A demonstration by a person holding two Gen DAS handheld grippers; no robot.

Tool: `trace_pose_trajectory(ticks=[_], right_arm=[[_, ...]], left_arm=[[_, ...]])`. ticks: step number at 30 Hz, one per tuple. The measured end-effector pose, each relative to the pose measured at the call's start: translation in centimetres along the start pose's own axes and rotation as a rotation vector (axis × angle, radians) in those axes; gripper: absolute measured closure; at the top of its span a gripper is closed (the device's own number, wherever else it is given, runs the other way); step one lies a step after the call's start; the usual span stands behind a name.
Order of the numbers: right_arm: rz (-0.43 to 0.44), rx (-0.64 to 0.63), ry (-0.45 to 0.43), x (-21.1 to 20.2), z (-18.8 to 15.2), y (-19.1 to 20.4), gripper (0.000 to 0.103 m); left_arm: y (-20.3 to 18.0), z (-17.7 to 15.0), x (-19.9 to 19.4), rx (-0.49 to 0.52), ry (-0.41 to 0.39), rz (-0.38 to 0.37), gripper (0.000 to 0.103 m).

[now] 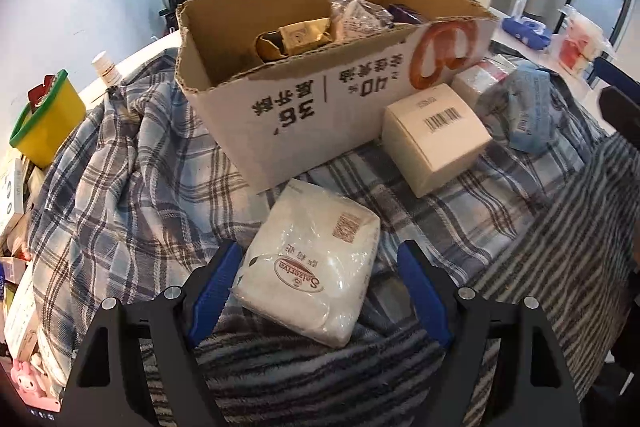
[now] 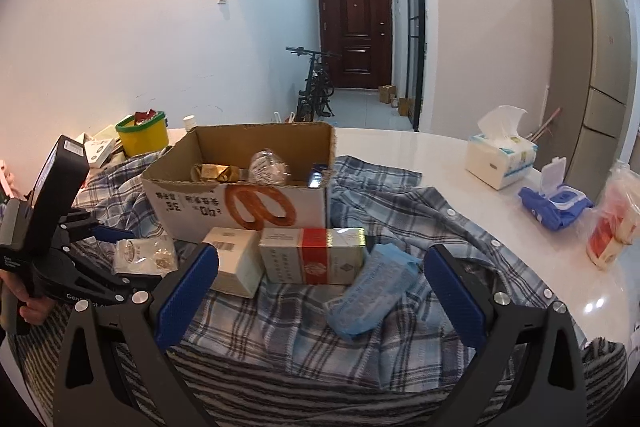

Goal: Organize objects
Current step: 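Close the left gripper around the white wrapped package, then lift the white wrapped package with the left gripper toward the cardboard box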

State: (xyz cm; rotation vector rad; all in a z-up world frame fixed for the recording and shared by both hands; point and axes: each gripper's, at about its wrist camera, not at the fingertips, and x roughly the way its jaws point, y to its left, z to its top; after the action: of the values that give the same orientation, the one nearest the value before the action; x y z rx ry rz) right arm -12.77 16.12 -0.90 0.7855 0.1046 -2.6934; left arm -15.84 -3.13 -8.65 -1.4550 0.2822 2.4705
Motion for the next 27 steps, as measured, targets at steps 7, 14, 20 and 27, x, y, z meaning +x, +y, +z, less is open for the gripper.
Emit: trace_pose_trajectory(ticks=[7,14,20,27], right_arm=[[0.004,-0.008,0.020,0.4,-0.4,0.5,0.001],[-0.001,-0.003,0.034,0.5,-0.6,0.1,0.001],[-0.002,0.006,0.034,0.3,-0.8,-0.2,0.001],[-0.006,0.013,0.027,0.0,-0.7,-0.6,0.001]], left_arm=[[-0.5,-0.9,0.4,0.052,0.016,0.031,0.047],[-0.7,-1.5,0.7,0.086,0.035,0.026,0.047],[0.0,-1.8,-0.1,0.019,-0.019,0.026,0.055],[-1.1,-1.9,-4.2,-0.012,-0.186,0.080,0.057]])
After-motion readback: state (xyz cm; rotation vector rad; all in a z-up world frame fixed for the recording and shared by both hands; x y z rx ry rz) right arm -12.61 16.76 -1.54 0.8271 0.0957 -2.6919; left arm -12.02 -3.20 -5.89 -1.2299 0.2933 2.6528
